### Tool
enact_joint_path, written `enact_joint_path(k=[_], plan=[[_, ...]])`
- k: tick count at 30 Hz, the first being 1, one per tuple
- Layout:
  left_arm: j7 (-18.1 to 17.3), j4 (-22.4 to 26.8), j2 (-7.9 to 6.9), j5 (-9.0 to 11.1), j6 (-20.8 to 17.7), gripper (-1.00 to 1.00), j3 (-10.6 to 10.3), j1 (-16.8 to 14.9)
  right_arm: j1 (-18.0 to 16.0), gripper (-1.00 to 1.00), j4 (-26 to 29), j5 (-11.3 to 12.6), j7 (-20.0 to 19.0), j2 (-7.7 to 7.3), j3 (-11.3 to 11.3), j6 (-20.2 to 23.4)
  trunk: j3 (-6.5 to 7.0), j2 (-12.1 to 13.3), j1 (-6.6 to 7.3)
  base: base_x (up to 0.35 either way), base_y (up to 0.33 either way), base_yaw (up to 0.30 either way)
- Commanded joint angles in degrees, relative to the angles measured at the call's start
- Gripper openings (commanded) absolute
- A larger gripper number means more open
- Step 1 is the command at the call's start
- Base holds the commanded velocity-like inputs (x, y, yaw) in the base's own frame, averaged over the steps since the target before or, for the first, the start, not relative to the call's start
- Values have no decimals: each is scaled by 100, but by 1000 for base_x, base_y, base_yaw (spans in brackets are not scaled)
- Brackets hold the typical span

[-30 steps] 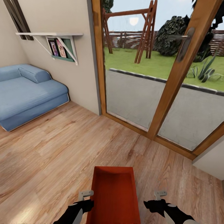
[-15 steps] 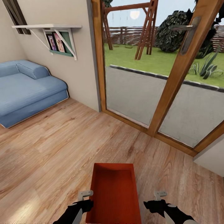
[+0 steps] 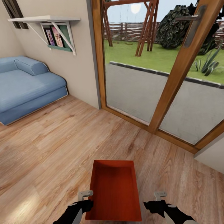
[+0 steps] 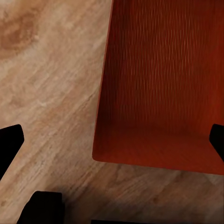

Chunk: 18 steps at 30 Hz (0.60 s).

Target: Move the two storage containers from the living room to the garage. In the garage, place one container on the floor and stack the other container on top of it (either order is fine).

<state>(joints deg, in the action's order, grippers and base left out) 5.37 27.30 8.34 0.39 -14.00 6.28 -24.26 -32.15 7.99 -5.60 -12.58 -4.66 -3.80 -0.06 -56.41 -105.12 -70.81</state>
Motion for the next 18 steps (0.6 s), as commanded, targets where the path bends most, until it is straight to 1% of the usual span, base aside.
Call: enact_joint_path(k=[1, 2, 13, 18], plan=[[4, 12, 4, 5, -33, 100, 23, 0, -2, 100, -5, -61, -25, 0, -40, -1, -7, -2, 1, 0, 0, 0], [2, 12, 3, 6, -33, 100, 23, 0, -2, 100, -12, -62, -25, 0, -39, -1, -8, -2, 1, 0, 0, 0], [23, 16, -8, 5, -33, 100, 23, 0, -2, 100, -34, -64, -33, 0, -38, -3, -209, -443, -241, 0, 0, 0], [33, 18, -11, 5, -33, 100, 25, 0, -2, 100, -34, -64, -34, 27, -39, -6, -299, -643, -351, 0, 0, 0]])
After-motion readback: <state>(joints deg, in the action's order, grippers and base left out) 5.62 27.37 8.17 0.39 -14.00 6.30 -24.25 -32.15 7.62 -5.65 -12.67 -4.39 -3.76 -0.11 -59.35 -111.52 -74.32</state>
